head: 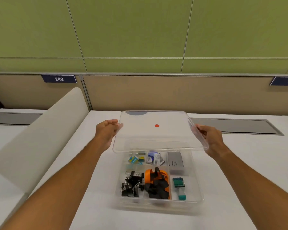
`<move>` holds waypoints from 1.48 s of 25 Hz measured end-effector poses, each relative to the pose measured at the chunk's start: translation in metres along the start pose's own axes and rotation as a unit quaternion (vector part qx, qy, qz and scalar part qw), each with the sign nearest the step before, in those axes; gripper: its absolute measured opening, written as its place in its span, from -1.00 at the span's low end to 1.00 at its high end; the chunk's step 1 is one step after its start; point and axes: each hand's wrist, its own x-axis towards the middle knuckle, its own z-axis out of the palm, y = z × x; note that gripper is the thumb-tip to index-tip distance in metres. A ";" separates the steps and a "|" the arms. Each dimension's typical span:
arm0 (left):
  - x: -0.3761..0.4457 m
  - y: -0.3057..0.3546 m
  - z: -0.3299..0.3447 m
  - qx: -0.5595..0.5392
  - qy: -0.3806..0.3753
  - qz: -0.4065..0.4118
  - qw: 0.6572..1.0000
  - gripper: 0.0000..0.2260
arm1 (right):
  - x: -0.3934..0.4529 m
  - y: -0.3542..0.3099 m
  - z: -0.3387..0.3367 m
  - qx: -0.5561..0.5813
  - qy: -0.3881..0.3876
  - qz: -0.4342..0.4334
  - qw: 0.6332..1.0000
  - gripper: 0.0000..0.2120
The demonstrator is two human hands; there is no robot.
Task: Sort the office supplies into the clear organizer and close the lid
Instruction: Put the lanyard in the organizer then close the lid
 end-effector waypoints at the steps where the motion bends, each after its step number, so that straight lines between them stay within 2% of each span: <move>1: -0.003 -0.004 -0.004 0.005 -0.005 -0.002 1.000 -0.84 | -0.003 0.004 -0.004 -0.019 0.004 -0.003 1.000 -0.87; 5: -0.016 -0.020 -0.017 0.033 0.002 -0.015 0.999 -0.84 | -0.018 0.023 -0.019 -0.132 -0.001 -0.031 0.991 -0.89; 8: -0.024 -0.035 -0.027 0.097 0.017 -0.024 0.995 -0.82 | -0.031 0.037 -0.030 -0.227 -0.006 -0.044 0.973 -0.91; 12: -0.033 -0.055 -0.035 0.132 0.007 -0.031 0.991 -0.73 | -0.042 0.054 -0.040 -0.325 0.014 -0.050 0.944 -0.88; 15: -0.039 -0.070 -0.039 0.212 0.009 -0.028 0.977 -0.71 | -0.048 0.066 -0.045 -0.382 0.045 -0.061 0.921 -0.83; 18: -0.047 -0.082 -0.043 0.316 0.017 0.006 0.949 -0.72 | -0.052 0.075 -0.046 -0.419 0.064 -0.064 0.904 -0.82; 22: -0.052 -0.088 -0.042 0.373 0.021 0.041 0.927 -0.73 | -0.056 0.083 -0.044 -0.456 0.081 -0.063 0.884 -0.82; 32: -0.056 -0.092 -0.041 0.417 0.025 0.052 0.907 -0.78 | -0.055 0.086 -0.043 -0.480 0.089 -0.058 0.871 -0.84; 35: -0.055 -0.091 -0.041 0.426 0.020 0.040 0.904 -0.77 | -0.055 0.087 -0.041 -0.485 0.071 -0.048 0.870 -0.69; 37: -0.054 -0.092 -0.042 0.420 0.020 0.021 0.907 -0.76 | -0.055 0.087 -0.041 -0.506 0.059 -0.049 0.859 -0.67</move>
